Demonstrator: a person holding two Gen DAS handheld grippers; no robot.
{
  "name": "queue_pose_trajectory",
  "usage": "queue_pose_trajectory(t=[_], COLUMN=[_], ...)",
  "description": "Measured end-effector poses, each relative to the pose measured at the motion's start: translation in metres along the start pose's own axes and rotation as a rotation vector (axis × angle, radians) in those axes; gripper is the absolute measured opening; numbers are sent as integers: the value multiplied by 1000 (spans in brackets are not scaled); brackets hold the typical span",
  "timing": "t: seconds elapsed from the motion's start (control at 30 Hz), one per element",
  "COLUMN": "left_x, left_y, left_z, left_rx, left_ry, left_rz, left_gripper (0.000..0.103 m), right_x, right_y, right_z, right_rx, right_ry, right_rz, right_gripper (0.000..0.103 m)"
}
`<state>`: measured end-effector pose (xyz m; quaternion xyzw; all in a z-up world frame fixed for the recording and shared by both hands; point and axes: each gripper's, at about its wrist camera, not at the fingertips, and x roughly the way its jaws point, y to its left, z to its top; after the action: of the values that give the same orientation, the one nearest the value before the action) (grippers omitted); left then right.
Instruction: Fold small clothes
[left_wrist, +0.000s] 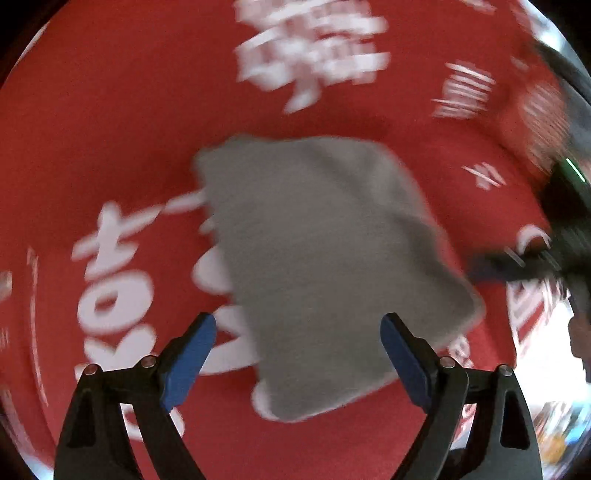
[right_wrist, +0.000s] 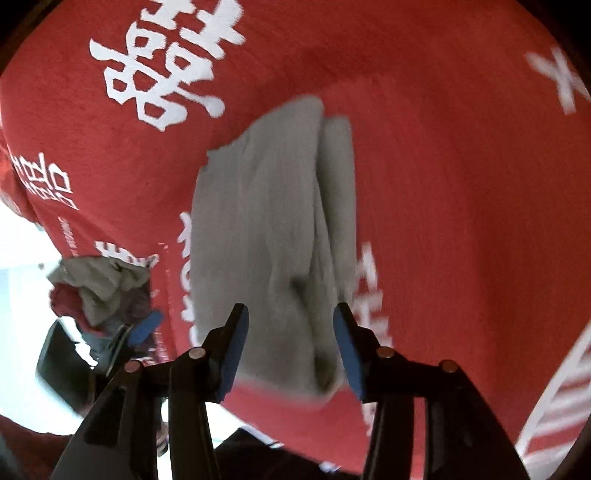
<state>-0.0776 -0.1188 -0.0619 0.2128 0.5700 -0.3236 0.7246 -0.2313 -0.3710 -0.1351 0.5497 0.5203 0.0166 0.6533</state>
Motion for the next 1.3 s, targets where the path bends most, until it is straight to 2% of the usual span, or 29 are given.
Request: queue_pose_trajectory(t=[0.07,0.17,0.2,0.23,0.27,0.33,0.4,0.47,0.57,0.77,1.07,1.17,1.2,1.23,1.3], left_x=[13,33,36,42,48,57,64,67,71,83,71,58,52,48,41], left_y=[16,23,23,24,23,24,26,26,28,27,22,22,21,21,19], left_z=[-1,-5,-7,-8,-11,-20,-27,-31,-31,-28,-28,-32,-33,-34,-36], left_rx=[-88,-135,-128,-117,-101,-90,-89,-93,-105,-109,-147,-155,-151,-148,-143], left_ry=[44,102,108,111,118,138,146,153,156,192,207,178,158,147,139], left_rz=[-24,-14,-1,18,36,42,33,31,41,51,31,29,42,49,68], left_gripper=[91,91,91,91,91,91,92,97,101,103,103,103,103,103,103], right_x=[8,29,32,32,32,31,39,50,49,51,46,40,37,34,28], right_y=[-5,-14,-15,-15,-9,1,4,-4,-15,-8,-2,-2,-3,-4,-3], right_z=[-9,-10,-9,-8,-7,-7,-11,-15,-19,-22,-24,-30,-31,-33,-40], right_rx=[32,77,86,84,52,-14,-65,-99,-61,-111,-59,-43,-38,-31,-18], right_ry=[18,56,57,52,43,37,66,95,79,90,56,39,35,30,18], right_rz=[19,-11,-17,-11,-6,-30,-86,-168,-130,-172,-181,-240,-256,-275,-297], right_gripper=[52,52,44,16,7,7,7,7,6,6,9,24,37,43,44])
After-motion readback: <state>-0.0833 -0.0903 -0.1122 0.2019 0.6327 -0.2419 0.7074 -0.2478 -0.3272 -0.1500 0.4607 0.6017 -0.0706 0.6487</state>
